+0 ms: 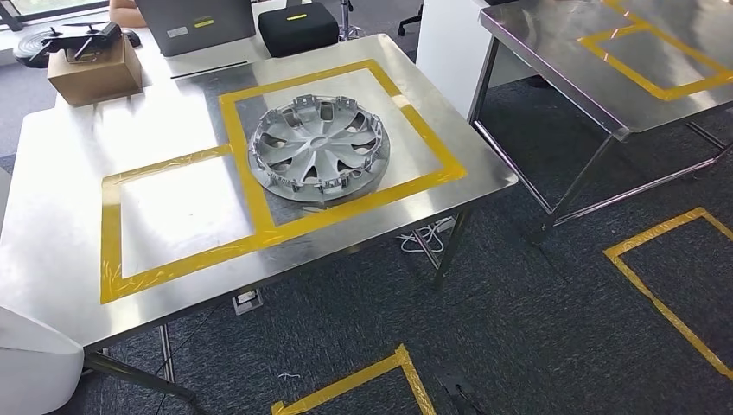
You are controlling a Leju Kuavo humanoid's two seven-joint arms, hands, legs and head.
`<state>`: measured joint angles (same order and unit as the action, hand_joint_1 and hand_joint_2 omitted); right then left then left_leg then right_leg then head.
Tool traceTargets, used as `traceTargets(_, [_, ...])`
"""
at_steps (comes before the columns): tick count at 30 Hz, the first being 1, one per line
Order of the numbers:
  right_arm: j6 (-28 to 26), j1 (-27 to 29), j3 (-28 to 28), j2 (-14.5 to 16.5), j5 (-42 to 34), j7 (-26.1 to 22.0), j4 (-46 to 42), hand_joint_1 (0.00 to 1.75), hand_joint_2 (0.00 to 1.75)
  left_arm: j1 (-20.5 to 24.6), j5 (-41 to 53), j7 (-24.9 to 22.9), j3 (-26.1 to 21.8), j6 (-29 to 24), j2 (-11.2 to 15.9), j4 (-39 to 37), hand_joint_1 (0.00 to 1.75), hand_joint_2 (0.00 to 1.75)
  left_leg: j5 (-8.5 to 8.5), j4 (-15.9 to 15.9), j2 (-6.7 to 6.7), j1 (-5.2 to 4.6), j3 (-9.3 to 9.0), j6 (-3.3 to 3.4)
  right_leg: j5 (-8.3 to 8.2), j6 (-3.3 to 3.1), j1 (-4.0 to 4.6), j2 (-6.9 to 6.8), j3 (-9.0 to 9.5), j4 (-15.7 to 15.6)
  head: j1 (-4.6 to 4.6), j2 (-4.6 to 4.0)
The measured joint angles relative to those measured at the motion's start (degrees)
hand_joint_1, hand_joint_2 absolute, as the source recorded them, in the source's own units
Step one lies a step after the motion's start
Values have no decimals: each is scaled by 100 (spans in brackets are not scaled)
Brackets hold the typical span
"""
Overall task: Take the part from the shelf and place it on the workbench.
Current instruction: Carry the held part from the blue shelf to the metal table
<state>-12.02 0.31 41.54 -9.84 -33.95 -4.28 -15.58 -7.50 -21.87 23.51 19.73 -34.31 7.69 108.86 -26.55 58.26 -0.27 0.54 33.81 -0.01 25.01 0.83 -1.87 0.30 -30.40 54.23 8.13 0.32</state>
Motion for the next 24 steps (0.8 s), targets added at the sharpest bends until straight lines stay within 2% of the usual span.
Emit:
traceTargets(2, [-4, 0, 15, -4, 8, 31, 0, 0, 175, -35, 5, 5, -16, -13, -10, 44, 175, 175, -402, 794, 3, 13, 358, -48, -5, -35, 5, -4, -3, -3, -1, 1])
traceTargets(3, [-10, 0, 22, -6, 11, 39, 0, 0, 175, -57, 5, 4, -29, -18, -17, 52, 175, 175, -537, 1163, 5, 16, 528, -62, -4, -38, 8, -5, -5, -3, -1, 1])
traceTargets(4, [-15, -1, 29, -7, 15, 43, 0, 0, 175, -76, 4, 2, -45, -22, -25, 53, 175, 175, -570, 1362, 7, 19, 619, -68, -2, -38, 10, -6, -4, 0, -2, 1])
traceTargets(5, [-20, -3, 33, -7, 16, 42, 0, 0, 175, -88, 4, -1, -62, -26, -31, 55, 175, 175, -488, 1324, 9, 20, 596, -65, -1, -38, 11, -4, 3, 1, -2, 1])
traceTargets(6, [-22, -6, 36, -5, 17, 41, 0, 0, 175, -94, 3, -3, -80, -30, -36, 60, 175, 175, -310, 1047, 12, 22, 453, -55, 2, -39, 11, -2, 15, 2, -2, 1])
traceTargets(7, [-22, -10, 39, -4, 21, 39, -1, 0, 175, -95, 4, -5, -93, -33, -40, 69, 175, 175, -100, 622, 14, 22, 230, -36, 5, -36, 11, 1, 29, 2, -1, 0])
traceTargets(9, [-27, -22, 46, 0, 42, 34, -5, 0, 175, -94, 29, -9, -114, -54, -48, 90, 175, 175, 136, -119, 11, 5, -155, 12, 18, -13, 41, 7, 36, 8, 0, 1])
traceTargets(10, [-33, -29, 52, 1, 56, 35, -8, 0, 175, -101, 75, -20, -131, -74, -51, 96, 175, 175, 154, -285, 7, -7, -234, 37, 21, 8, 54, 8, 27, 11, 1, 1])
traceTargets(13, [-71, -48, 79, -14, 95, 104, -15, 0, 175, -129, 610, -218, -287, -126, -56, 95, 175, 175, 159, -347, -2, -21, -251, 143, 27, 95, 49, 6, -4, 23, 3, 1])
traceTargets(14, [-83, -55, 89, -23, 105, 147, -16, 0, 175, -108, 947, -355, -371, -133, -57, 81, 175, 175, 182, -367, 0, -15, -262, 188, 88, 102, 43, 3, -55, 122, 4, 0])
traceTargets(15, [-92, -66, 99, -33, 114, 192, -17, 0, 175, -62, 1327, -516, -464, -140, -58, 50, 175, 175, 208, -386, 3, -8, -270, 228, 204, 89, 40, 0, -161, 341, 5, 0])
traceTargets(16, [-98, -78, 108, -41, 118, 229, -16, 0, 175, 2, 1733, -688, -567, -144, -57, -4, 175, 175, 226, -395, 7, -7, -264, 256, 368, 58, 39, -2, -331, 693, 6, 0])
traceTargets(18, [-104, -100, 121, -48, 119, 281, -14, 0, 175, 156, 2716, -1079, -817, -151, -56, -185, 175, 175, 244, -386, 6, -30, -230, 286, 686, 18, 45, -3, -737, 1536, 6, 0])
traceTargets(19, [-103, -105, 122, -46, 119, 296, -12, 0, 175, 230, 3249, -1293, -958, -151, -56, -293, 175, 175, 247, -380, 6, -43, -218, 291, 753, 29, 46, -4, -859, 1790, 6, 0])
traceTargets(20, [-101, -107, 123, -44, 118, 306, -10, 0, 175, 296, 3726, -1484, -1100, -152, -56, -397, 175, 175, 249, -371, 6, -53, -211, 293, 728, 60, 47, -4, -865, 1809, 7, 0])
traceTargets(21, [-99, -107, 124, -43, 117, 312, -9, 0, 175, 352, 4081, -1633, -1235, -152, -54, -486, 175, 175, 248, -363, 5, -61, -211, 291, 618, 101, 47, -5, -745, 1575, 6, 1])
traceTargets(22, [-97, -108, 125, -43, 117, 315, -8, 0, 175, 397, 4290, -1726, -1354, -153, -52, -554, 175, 175, 246, -356, 5, -66, -214, 287, 459, 137, 49, -6, -527, 1150, 7, 1])
traceTargets(23, [-96, -111, 125, -46, 116, 316, -7, 0, 175, 433, 4395, -1774, -1453, -154, -50, -609, 175, 175, 243, -347, 4, -81, -215, 274, 307, 148, 61, -6, -301, 694, 5, 0])
traceTargets(24, [-96, -112, 125, -49, 116, 317, -5, 0, 175, 462, 4442, -1800, -1532, -154, -46, -653, 175, 175, 240, -338, 2, -92, -213, 254, 189, 130, 72, -7, -127, 343, 5, 0])
